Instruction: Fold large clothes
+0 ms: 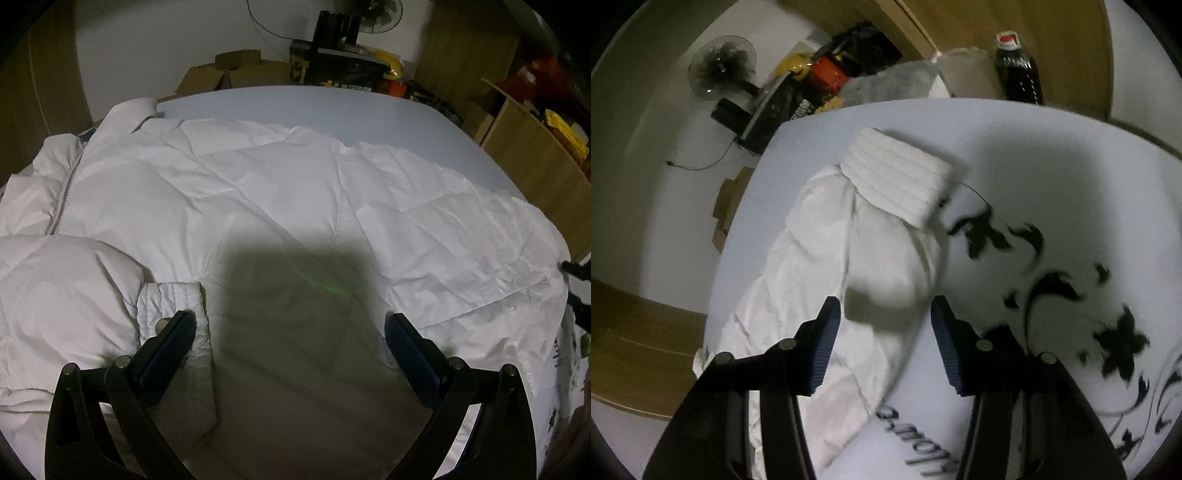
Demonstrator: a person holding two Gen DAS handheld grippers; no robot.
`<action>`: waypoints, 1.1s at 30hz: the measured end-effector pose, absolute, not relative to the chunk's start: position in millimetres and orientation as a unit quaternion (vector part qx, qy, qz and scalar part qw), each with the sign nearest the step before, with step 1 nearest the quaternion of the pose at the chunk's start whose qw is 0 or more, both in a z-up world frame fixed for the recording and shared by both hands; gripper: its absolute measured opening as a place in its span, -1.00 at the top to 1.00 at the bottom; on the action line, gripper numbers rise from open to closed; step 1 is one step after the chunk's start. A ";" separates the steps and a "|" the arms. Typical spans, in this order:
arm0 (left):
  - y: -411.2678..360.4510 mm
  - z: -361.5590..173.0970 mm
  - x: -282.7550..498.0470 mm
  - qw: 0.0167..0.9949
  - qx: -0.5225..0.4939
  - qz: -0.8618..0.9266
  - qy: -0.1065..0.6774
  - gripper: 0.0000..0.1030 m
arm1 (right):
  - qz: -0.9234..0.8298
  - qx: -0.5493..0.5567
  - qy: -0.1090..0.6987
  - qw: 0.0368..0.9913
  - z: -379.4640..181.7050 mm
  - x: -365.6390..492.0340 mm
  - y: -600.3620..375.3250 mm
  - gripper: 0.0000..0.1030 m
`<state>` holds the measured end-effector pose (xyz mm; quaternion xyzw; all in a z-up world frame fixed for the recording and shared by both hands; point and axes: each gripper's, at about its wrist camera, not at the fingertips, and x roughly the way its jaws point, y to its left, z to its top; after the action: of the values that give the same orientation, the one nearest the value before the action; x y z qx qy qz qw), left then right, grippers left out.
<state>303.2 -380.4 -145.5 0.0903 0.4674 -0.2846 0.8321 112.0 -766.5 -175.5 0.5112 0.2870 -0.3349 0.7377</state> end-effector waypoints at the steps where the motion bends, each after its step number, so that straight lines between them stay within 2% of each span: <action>1: -381.3 -145.7 302.2 0.833 0.093 -0.283 0.466 -0.99 | -0.342 0.506 0.286 0.738 -176.6 111.2 -768.0 0.14; 2: -381.7 -145.9 301.6 0.834 0.095 -0.282 0.465 -0.99 | -0.346 0.498 0.294 0.739 -177.9 117.1 -770.5 0.33; 3: -383.8 -145.9 300.3 0.835 0.098 -0.281 0.463 -0.99 | -0.339 0.501 0.299 0.739 -181.7 121.9 -773.3 0.68; 7: -383.7 -145.7 298.0 0.837 0.102 -0.284 0.457 -0.99 | -0.336 0.494 0.293 0.746 -175.8 128.3 -772.5 0.89; 11: -379.2 -141.6 300.5 0.831 0.090 -0.300 0.459 -0.99 | -0.305 0.481 0.245 0.785 -126.9 123.4 -752.4 0.90; 15: -353.0 -111.3 300.3 0.826 0.038 -0.320 0.463 -0.99 | -0.253 0.428 0.203 0.844 -44.6 130.7 -700.2 0.90; 19: -279.5 -51.2 277.6 0.865 0.017 -0.305 0.397 -0.99 | -0.186 0.363 0.186 0.894 28.3 158.4 -621.0 0.91; 22: -209.2 -32.8 266.8 0.882 -0.024 -0.271 0.384 -0.99 | -0.131 0.320 0.194 0.918 64.3 193.1 -540.8 0.92; 25: -127.5 -35.9 260.7 0.890 -0.058 -0.234 0.387 -0.99 | -0.096 0.288 0.209 0.930 73.1 231.0 -462.1 0.92; 28: -53.8 -55.8 256.2 0.895 -0.053 -0.163 0.411 -0.99 | -0.055 0.275 0.243 0.929 57.9 272.2 -390.1 0.96; 33: 55.0 -87.7 238.9 0.876 -0.148 -0.109 0.447 -0.99 | 0.006 0.236 0.325 0.916 -15.9 329.3 -254.5 0.97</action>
<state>238.9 55.0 -87.7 -0.1484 0.4466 -0.1091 0.8756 329.3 -254.5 -15.9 0.2363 0.3255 0.0059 0.9155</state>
